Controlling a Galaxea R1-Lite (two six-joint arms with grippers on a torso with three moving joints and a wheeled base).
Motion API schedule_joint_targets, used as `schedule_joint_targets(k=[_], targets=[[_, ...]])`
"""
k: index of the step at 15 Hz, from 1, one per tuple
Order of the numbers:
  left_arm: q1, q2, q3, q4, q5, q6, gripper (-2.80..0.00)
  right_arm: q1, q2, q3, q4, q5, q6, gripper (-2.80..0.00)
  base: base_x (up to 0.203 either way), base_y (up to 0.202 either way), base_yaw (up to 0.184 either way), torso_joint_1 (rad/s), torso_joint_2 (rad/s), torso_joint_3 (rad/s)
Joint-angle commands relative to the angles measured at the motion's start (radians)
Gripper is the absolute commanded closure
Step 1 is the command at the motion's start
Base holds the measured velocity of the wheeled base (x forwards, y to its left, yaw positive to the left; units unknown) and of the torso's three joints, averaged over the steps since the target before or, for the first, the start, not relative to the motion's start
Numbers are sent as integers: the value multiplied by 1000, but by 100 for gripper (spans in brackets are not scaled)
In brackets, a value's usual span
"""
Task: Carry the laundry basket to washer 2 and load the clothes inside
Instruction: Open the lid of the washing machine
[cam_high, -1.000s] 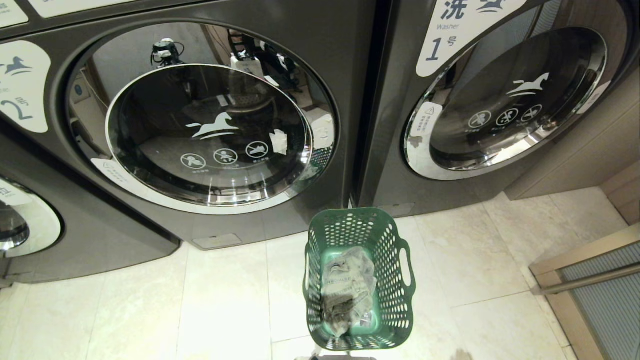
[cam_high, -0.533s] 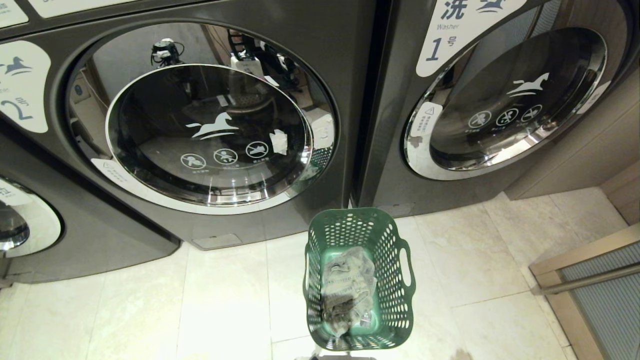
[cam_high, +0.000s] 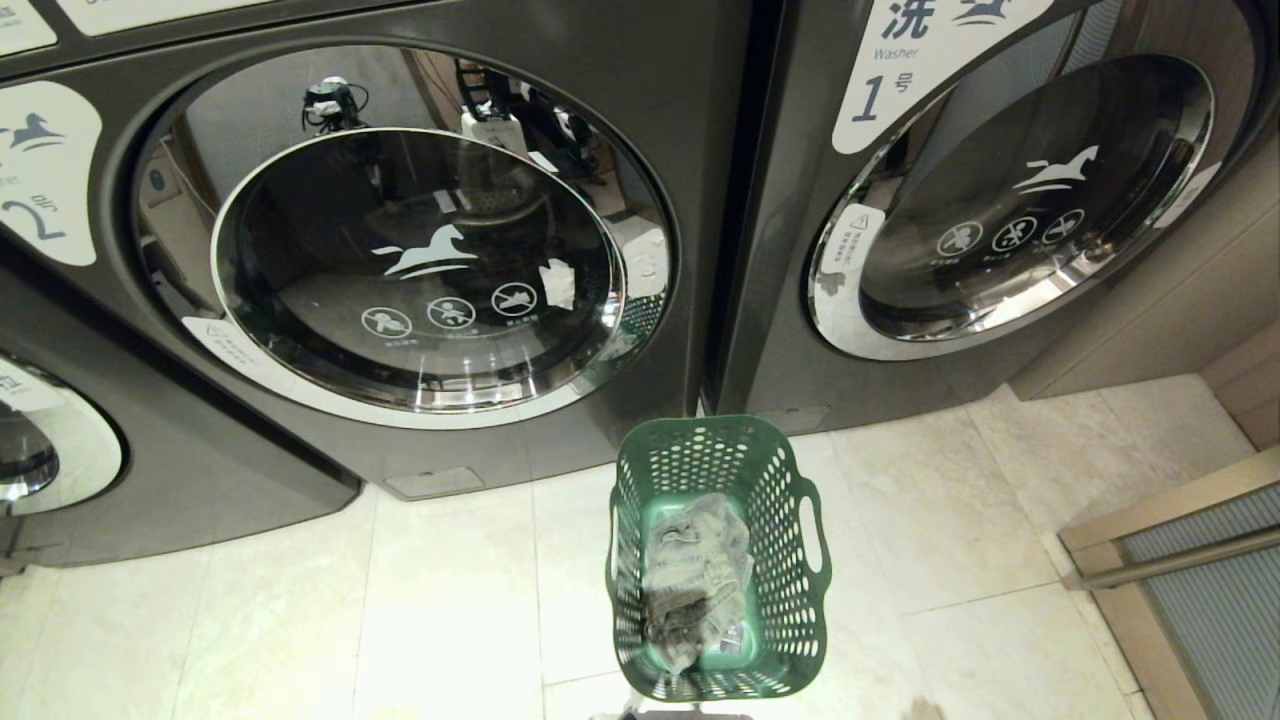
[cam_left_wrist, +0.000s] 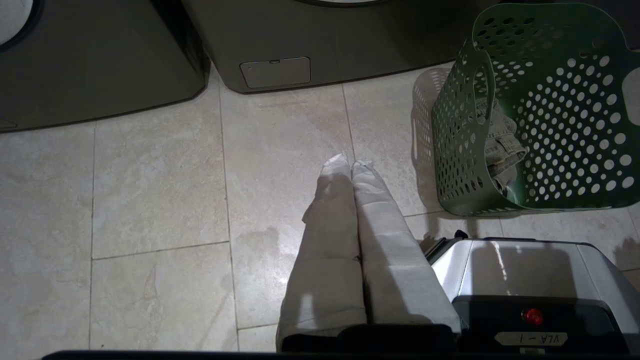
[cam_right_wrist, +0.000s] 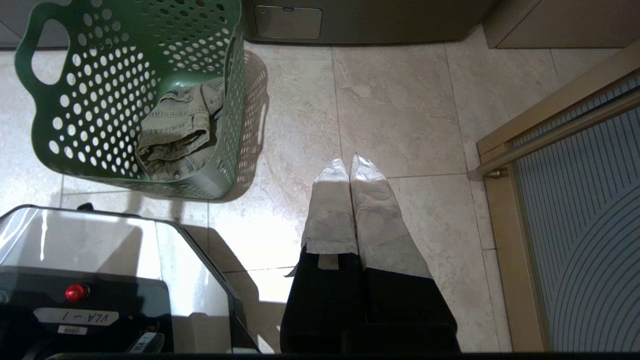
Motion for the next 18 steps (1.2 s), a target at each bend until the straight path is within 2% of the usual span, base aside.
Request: schedule_joint_targets(k=[1, 9, 18], targets=[[0, 2, 0, 1, 0, 0, 0, 0, 2, 0, 2, 0, -1, 0, 0, 0, 0, 0, 0, 0], [0, 2, 0, 1, 0, 2, 0, 0, 2, -2, 2, 3, -12, 0, 0, -8, 1, 0, 0, 0], [0, 2, 0, 1, 0, 2, 0, 0, 2, 0, 2, 3, -9, 0, 0, -185, 3, 3, 2, 2]])
